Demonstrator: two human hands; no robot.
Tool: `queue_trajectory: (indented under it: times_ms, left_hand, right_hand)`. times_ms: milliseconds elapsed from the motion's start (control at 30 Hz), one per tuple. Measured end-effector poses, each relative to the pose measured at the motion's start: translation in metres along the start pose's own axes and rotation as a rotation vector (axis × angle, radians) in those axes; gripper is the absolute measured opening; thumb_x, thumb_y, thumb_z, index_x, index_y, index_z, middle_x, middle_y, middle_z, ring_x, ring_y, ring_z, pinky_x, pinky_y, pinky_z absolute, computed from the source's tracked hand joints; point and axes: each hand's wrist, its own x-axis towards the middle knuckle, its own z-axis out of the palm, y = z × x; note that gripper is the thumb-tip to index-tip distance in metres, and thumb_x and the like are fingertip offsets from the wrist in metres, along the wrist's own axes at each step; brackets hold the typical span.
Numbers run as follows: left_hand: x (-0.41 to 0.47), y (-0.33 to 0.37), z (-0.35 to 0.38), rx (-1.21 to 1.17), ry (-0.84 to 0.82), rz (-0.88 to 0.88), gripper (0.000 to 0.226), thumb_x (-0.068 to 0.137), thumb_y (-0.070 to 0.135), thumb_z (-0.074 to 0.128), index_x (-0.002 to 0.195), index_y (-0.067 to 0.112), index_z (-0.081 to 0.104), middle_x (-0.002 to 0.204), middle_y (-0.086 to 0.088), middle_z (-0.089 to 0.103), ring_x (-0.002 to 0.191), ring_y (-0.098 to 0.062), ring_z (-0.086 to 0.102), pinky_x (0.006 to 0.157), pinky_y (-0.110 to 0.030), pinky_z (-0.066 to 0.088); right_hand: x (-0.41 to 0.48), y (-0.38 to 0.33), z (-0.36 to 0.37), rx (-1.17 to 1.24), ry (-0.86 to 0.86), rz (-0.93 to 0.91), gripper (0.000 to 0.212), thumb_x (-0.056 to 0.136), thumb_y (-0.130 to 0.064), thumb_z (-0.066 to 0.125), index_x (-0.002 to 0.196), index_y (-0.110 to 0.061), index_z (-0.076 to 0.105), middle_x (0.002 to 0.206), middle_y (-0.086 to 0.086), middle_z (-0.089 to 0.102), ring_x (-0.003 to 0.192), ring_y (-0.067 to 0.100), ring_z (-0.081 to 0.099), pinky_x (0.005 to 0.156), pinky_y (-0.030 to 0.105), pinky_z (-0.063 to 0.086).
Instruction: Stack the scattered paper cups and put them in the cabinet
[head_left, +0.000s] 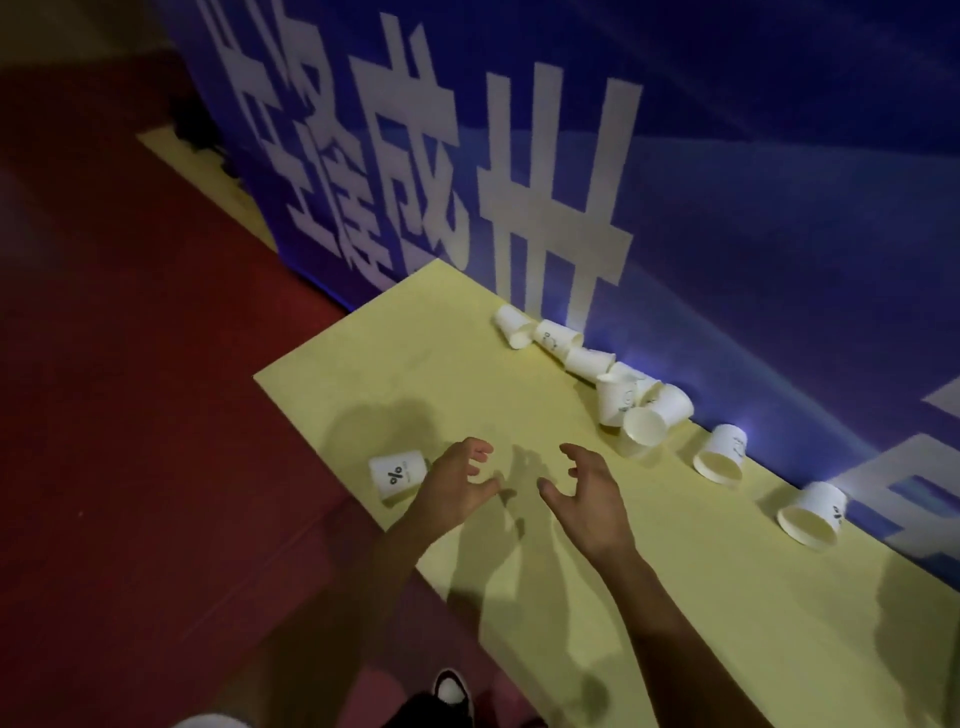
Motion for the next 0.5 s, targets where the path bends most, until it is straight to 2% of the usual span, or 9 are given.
queue_trajectory:
  times_ms: [100, 167, 300, 400, 500]
  left_hand:
    - [-0.005, -0.029, -0.025, -0.019, 0.094, -0.081, 0.044, 0.077, 0.020, 0.080, 0.117, 0.018, 0.062, 0.108, 0.003, 0.060, 0.094, -0.019, 0.061, 0.088, -0.036, 0.051]
    - [-0.003, -0.049, -0.040, 0.011, 0.135, -0.126, 0.047, 0.074, 0.024, 0.080, 0.117, 0.016, 0.063, 0.110, 0.002, 0.060, 0.101, -0.021, 0.060, 0.094, -0.039, 0.049]
    - [0.017, -0.086, -0.060, 0.216, 0.160, -0.242, 0.059, 0.063, 0.032, 0.079, 0.119, 0.021, 0.064, 0.120, 0.001, 0.063, 0.111, -0.026, 0.058, 0.091, -0.036, 0.047]
    - [0.042, -0.117, -0.062, 0.370, 0.164, -0.212, 0.072, 0.053, 0.038, 0.077, 0.121, 0.020, 0.063, 0.129, 0.002, 0.059, 0.123, -0.030, 0.051, 0.096, -0.040, 0.039]
    - [0.055, -0.124, -0.062, 0.478, 0.199, -0.221, 0.074, 0.055, 0.038, 0.078, 0.126, 0.031, 0.057, 0.133, 0.014, 0.051, 0.128, -0.020, 0.039, 0.096, -0.040, 0.032]
  right_hand:
    - [0.013, -0.013, 0.024, -0.036, -0.102, -0.046, 0.062, 0.089, -0.037, 0.070, 0.143, -0.018, 0.048, 0.143, 0.003, 0.050, 0.121, 0.022, 0.058, 0.102, 0.041, 0.048]
    - [0.022, -0.019, 0.039, -0.061, -0.149, -0.059, 0.062, 0.088, -0.038, 0.070, 0.144, -0.019, 0.048, 0.143, 0.003, 0.050, 0.120, 0.021, 0.059, 0.102, 0.040, 0.049]
    - [0.043, -0.022, 0.065, -0.096, -0.208, -0.055, 0.063, 0.089, -0.038, 0.069, 0.145, -0.018, 0.048, 0.144, 0.004, 0.051, 0.121, 0.020, 0.059, 0.103, 0.038, 0.049]
    - [0.068, -0.023, 0.084, -0.112, -0.226, -0.028, 0.062, 0.091, -0.039, 0.068, 0.145, -0.018, 0.047, 0.145, 0.004, 0.050, 0.122, 0.020, 0.059, 0.103, 0.039, 0.049]
    - [0.095, -0.026, 0.100, -0.110, -0.228, 0.018, 0.061, 0.091, -0.038, 0.068, 0.145, -0.018, 0.047, 0.146, 0.004, 0.050, 0.124, 0.021, 0.058, 0.104, 0.041, 0.049]
